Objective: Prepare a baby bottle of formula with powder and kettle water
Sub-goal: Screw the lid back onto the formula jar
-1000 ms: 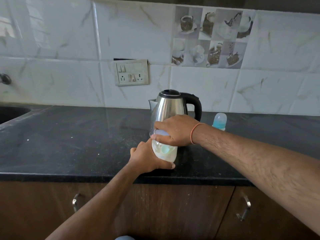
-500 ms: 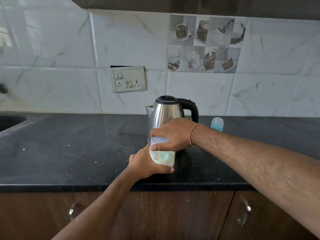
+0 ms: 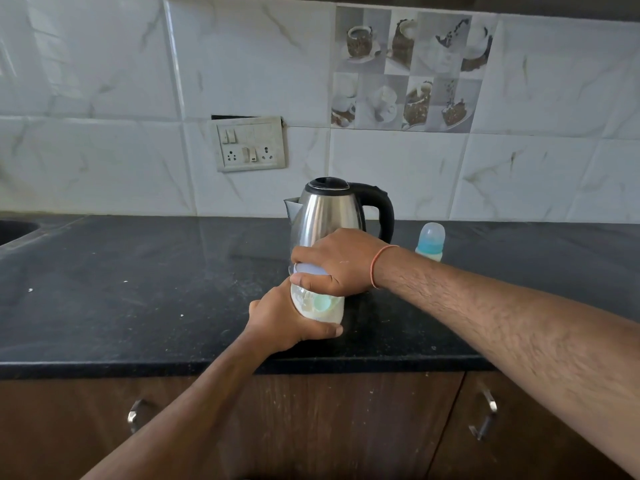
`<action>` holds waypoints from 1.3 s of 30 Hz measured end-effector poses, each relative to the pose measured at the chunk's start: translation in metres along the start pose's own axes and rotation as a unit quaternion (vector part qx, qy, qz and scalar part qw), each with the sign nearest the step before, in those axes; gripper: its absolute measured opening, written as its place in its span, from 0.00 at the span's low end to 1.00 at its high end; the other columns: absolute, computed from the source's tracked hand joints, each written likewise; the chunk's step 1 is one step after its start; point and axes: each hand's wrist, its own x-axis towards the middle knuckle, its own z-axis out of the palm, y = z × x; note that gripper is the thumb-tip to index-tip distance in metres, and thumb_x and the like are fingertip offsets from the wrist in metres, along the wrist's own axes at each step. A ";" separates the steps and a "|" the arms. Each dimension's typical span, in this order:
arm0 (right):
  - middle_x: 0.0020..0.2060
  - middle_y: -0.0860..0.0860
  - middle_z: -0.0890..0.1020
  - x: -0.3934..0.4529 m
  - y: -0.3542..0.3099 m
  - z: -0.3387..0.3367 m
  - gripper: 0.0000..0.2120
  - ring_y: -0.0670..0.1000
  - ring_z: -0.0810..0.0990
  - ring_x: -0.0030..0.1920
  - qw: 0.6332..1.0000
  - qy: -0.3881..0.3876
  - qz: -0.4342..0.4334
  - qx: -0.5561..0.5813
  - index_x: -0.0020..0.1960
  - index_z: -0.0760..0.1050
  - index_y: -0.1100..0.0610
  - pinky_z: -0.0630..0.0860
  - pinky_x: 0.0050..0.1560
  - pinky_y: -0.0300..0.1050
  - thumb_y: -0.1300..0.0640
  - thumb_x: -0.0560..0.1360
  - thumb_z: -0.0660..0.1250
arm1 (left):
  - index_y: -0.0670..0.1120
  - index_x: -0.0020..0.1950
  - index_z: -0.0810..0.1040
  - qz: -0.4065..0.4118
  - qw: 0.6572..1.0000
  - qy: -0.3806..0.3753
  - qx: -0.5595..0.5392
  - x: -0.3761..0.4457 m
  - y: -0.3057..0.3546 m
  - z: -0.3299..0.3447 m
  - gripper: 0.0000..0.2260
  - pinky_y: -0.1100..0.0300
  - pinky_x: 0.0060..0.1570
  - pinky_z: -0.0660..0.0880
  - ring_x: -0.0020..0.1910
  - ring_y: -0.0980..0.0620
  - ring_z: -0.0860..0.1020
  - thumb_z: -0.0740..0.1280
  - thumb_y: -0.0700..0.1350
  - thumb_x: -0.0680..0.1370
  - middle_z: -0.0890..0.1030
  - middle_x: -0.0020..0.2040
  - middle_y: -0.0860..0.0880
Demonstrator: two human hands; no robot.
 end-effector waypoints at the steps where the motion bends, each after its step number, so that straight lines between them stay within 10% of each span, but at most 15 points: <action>1: 0.36 0.47 0.79 0.000 0.000 0.000 0.35 0.51 0.78 0.36 1.000 -0.001 0.002 0.004 0.62 0.72 0.46 0.78 0.45 0.54 0.25 0.78 0.40 | 0.65 0.63 0.75 -0.002 1.000 -0.003 -0.001 0.001 -0.001 0.000 0.42 0.44 0.71 0.73 0.58 0.59 0.80 0.82 0.73 0.52 0.83 0.55 0.65; 11: 0.42 0.49 0.83 -0.010 -0.010 0.001 0.27 0.52 0.80 0.43 0.995 0.003 0.065 0.070 0.63 0.74 0.44 0.80 0.48 0.55 0.27 0.82 0.47 | 0.67 0.63 0.73 0.011 1.000 0.007 0.028 0.002 -0.001 0.003 0.37 0.49 0.64 0.68 0.58 0.60 0.79 0.84 0.69 0.59 0.82 0.54 0.66; 16: 0.62 0.49 0.80 -0.031 -0.025 0.012 0.30 0.53 0.81 0.55 0.974 0.070 0.138 0.167 0.73 0.71 0.42 0.80 0.55 0.55 0.25 0.82 0.51 | 0.65 0.62 0.74 0.009 0.999 -0.002 0.040 0.001 -0.002 0.001 0.38 0.48 0.65 0.68 0.59 0.58 0.78 0.80 0.74 0.56 0.82 0.53 0.65; 22: 0.61 0.45 0.78 -0.062 -0.041 0.053 0.26 0.41 0.78 0.51 0.890 0.209 0.224 0.337 0.75 0.72 0.49 0.75 0.54 0.42 0.34 0.86 0.57 | 0.61 0.65 0.78 0.041 0.998 -0.015 -0.054 -0.008 -0.014 -0.017 0.36 0.44 0.61 0.83 0.56 0.56 0.85 0.87 0.61 0.60 0.87 0.56 0.58; 27: 0.66 0.45 0.74 -0.070 -0.041 0.084 0.22 0.47 0.79 0.63 0.814 0.255 0.353 0.385 0.75 0.73 0.51 0.79 0.68 0.53 0.43 0.85 0.66 | 0.55 0.78 0.63 -0.030 0.997 0.018 -0.066 -0.012 -0.031 -0.036 0.56 0.53 0.66 0.78 0.61 0.58 0.80 0.90 0.58 0.57 0.80 0.62 0.60; 39: 0.81 0.49 0.68 -0.054 -0.019 0.089 0.49 0.53 0.73 0.76 0.798 0.222 0.389 0.404 0.84 0.58 0.50 0.71 0.71 0.46 0.36 0.73 0.80 | 0.53 0.78 0.70 -0.079 0.993 0.084 -0.038 0.013 -0.079 -0.084 0.45 0.50 0.66 0.79 0.63 0.51 0.80 0.87 0.58 0.66 0.81 0.66 0.55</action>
